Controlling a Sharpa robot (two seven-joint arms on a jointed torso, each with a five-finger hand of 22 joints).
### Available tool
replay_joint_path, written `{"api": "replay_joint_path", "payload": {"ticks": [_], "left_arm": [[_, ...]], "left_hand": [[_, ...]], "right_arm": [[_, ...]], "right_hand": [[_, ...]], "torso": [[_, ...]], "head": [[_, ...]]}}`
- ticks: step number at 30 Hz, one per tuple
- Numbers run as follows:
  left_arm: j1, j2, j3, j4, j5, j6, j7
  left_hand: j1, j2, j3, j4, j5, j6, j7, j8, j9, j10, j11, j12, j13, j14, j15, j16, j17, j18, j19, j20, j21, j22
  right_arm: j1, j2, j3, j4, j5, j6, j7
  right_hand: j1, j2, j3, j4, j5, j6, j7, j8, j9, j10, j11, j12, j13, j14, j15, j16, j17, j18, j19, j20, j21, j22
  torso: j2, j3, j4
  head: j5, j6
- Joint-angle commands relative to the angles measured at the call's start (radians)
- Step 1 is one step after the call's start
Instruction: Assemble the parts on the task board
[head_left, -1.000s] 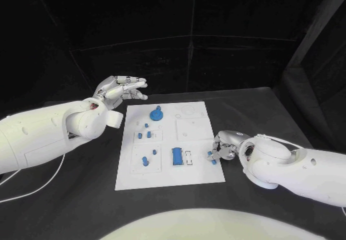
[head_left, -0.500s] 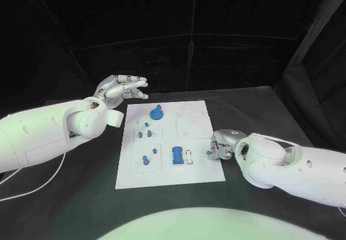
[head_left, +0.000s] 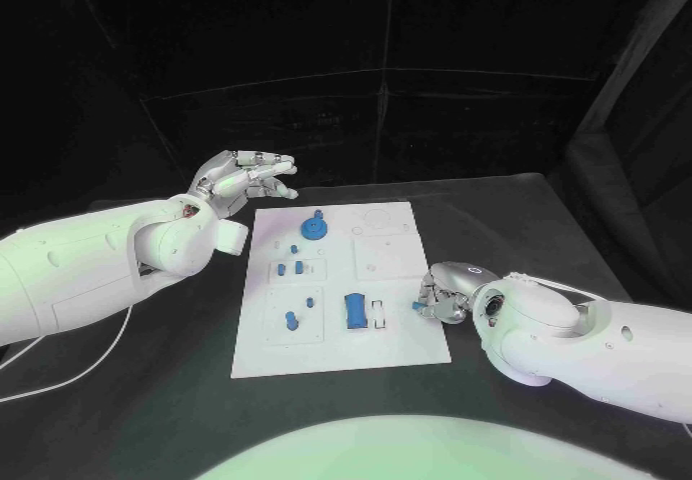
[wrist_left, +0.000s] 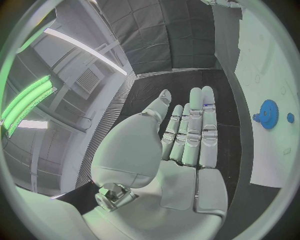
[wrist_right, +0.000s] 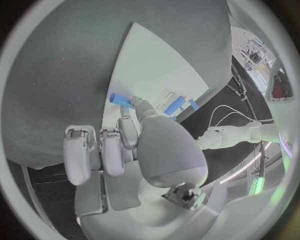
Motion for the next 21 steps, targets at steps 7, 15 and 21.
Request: {"api": "replay_joint_path", "payload": {"ticks": [7,15,21], "left_arm": [[0.001,-0.001,0.001,0.003,0.003,0.011,0.004],[0.001,-0.004,0.001,0.006,0.003,0.010,0.004],[0.001,-0.004,0.001,0.007,0.003,0.010,0.004]], "left_hand": [[-0.004,0.010,-0.006,0.001,0.002,-0.003,-0.003,0.006,0.001,-0.007,-0.002,0.003,0.000,-0.005,0.004,0.000,0.001,0.003,0.007,0.003,-0.005,-0.001],[-0.004,0.010,-0.006,0.001,0.002,-0.003,-0.003,0.006,0.001,-0.007,-0.002,0.003,0.000,-0.005,0.004,0.000,0.001,0.003,0.007,0.003,-0.005,-0.001],[-0.004,0.010,-0.006,0.001,0.002,-0.003,-0.003,0.006,0.001,-0.007,-0.002,0.003,0.000,-0.005,0.004,0.000,0.001,0.003,0.007,0.003,-0.005,-0.001]], "right_arm": [[-0.002,-0.001,-0.002,0.022,0.145,-0.190,0.062],[-0.002,0.020,-0.002,0.013,0.246,-0.224,0.106],[-0.002,0.048,-0.002,-0.002,0.279,-0.223,0.114]], "right_hand": [[-0.109,-0.072,0.118,0.021,-0.024,0.041,-0.015,-0.021,0.007,0.015,0.002,0.006,0.015,0.082,-0.002,0.004,0.186,-0.015,0.105,-0.002,0.003,0.263],[-0.142,-0.098,0.134,0.034,0.004,0.049,-0.015,-0.024,0.011,0.019,0.001,0.009,0.019,0.082,-0.003,0.005,0.187,-0.015,0.105,-0.004,0.003,0.263],[-0.157,-0.105,0.138,0.043,-0.005,0.053,-0.016,-0.024,0.013,0.021,0.001,0.011,0.021,0.083,-0.004,0.005,0.188,-0.015,0.105,-0.004,0.003,0.263]], "torso": [[0.001,-0.0004,0.0007],[0.001,-0.0001,0.0002],[0.001,0.0002,-0.0009]], "head": [[0.005,-0.002],[0.011,-0.007],[0.014,-0.008]]}}
